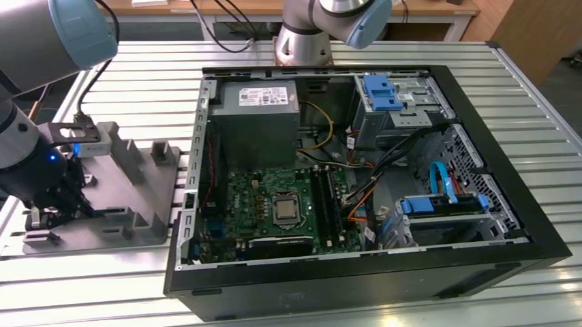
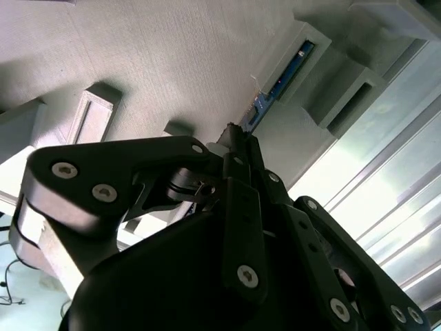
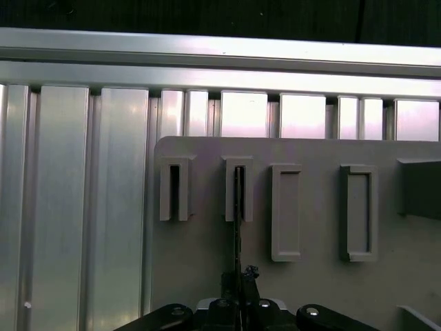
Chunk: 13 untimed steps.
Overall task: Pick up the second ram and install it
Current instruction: 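Pick up the second ram and move it above second insertion slot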
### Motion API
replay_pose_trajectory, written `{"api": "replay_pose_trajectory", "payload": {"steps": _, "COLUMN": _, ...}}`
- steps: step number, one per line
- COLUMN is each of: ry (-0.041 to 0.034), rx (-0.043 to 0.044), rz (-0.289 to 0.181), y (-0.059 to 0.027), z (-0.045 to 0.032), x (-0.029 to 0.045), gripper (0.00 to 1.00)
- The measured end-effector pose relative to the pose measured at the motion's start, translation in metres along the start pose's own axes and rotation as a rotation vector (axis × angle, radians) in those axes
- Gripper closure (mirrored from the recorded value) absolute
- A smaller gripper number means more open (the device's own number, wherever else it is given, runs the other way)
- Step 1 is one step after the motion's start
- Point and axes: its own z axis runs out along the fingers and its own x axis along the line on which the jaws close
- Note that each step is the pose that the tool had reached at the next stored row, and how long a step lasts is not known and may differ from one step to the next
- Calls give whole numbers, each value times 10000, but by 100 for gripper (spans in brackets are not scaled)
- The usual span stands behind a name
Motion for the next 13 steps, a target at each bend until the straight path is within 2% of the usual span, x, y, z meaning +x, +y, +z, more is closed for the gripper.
{"api": "replay_pose_trajectory", "payload": {"steps": 3, "ry": -4, "rx": 5, "rz": 0, "y": 0, "z": -8, "x": 0, "gripper": 86}}
{"api": "replay_pose_trajectory", "payload": {"steps": 5, "ry": -2, "rx": 2, "rz": 0, "y": 0, "z": -40, "x": -2, "gripper": 86}}
{"api": "replay_pose_trajectory", "payload": {"steps": 6, "ry": -1, "rx": 0, "rz": 0, "y": 1, "z": -64, "x": -2, "gripper": 86}}
{"api": "replay_pose_trajectory", "payload": {"steps": 7, "ry": -2, "rx": 2, "rz": 1, "y": 1, "z": -120, "x": -4, "gripper": 86}}
{"api": "replay_pose_trajectory", "payload": {"steps": 13, "ry": -1, "rx": 0, "rz": 0, "y": 3, "z": -288, "x": -10, "gripper": 86}}
